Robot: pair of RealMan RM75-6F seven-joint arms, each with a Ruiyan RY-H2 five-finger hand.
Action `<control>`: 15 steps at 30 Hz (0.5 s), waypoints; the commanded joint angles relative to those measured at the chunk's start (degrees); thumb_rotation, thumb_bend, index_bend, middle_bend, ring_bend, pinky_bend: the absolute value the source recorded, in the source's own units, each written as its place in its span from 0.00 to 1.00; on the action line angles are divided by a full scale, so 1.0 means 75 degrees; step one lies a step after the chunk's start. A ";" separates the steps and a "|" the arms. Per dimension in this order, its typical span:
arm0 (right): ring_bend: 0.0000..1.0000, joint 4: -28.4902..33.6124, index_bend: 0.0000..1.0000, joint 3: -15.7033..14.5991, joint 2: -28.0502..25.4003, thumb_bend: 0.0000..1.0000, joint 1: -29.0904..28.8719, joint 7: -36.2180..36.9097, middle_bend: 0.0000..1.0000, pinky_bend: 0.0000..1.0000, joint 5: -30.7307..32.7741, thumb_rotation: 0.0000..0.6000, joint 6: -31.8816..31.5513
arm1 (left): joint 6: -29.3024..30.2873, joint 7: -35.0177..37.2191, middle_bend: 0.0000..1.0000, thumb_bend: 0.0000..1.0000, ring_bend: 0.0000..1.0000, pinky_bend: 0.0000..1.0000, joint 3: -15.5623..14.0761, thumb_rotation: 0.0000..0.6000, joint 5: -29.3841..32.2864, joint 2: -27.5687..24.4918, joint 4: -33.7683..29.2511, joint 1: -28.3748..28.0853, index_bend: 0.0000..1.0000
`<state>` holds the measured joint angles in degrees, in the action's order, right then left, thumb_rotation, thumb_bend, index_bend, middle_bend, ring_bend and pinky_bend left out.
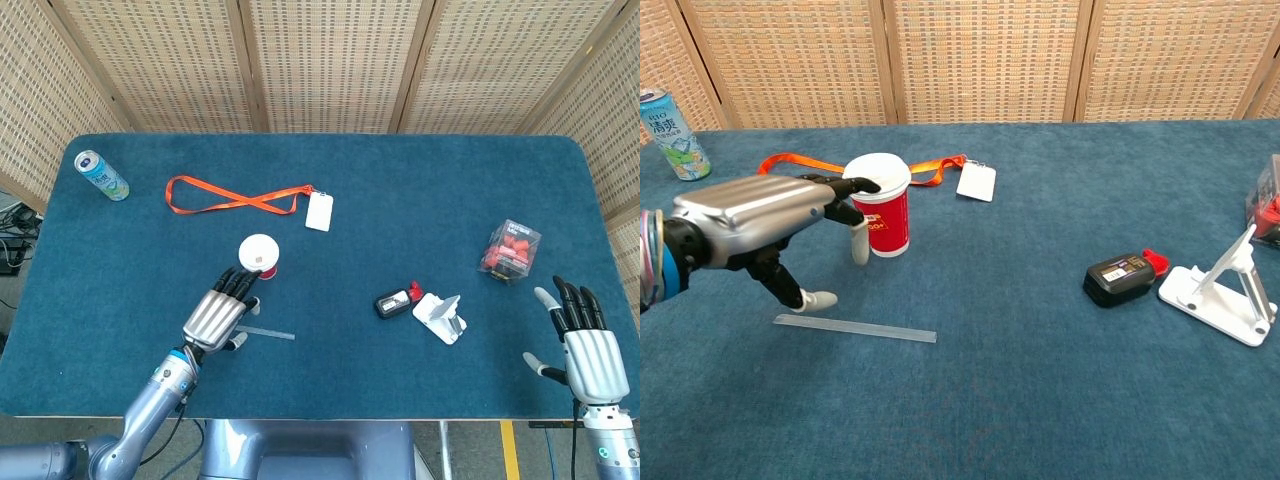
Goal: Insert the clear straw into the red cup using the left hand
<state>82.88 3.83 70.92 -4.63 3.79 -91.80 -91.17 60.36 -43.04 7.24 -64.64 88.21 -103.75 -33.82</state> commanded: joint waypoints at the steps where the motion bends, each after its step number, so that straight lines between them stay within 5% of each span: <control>1: 0.00 0.0007 0.17 0.0009 -0.0008 0.06 0.0007 0.0014 0.00 0.00 0.0005 1.00 -0.0021 | 0.0045 -0.0068 0.00 0.29 0.00 0.00 -0.0090 1.00 0.0047 0.0098 -0.0033 -0.0060 0.43; 15: 0.00 0.0066 0.17 -0.0001 -0.0057 0.06 0.0038 0.0099 0.00 0.00 -0.0068 1.00 -0.0131 | 0.0069 -0.0378 0.00 0.29 0.00 0.00 -0.0201 1.00 0.0461 0.0463 0.0058 -0.0461 0.46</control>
<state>83.38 3.81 70.50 -4.35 4.53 -92.31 -92.15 61.04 -45.70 5.67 -61.48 91.42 -103.56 -37.00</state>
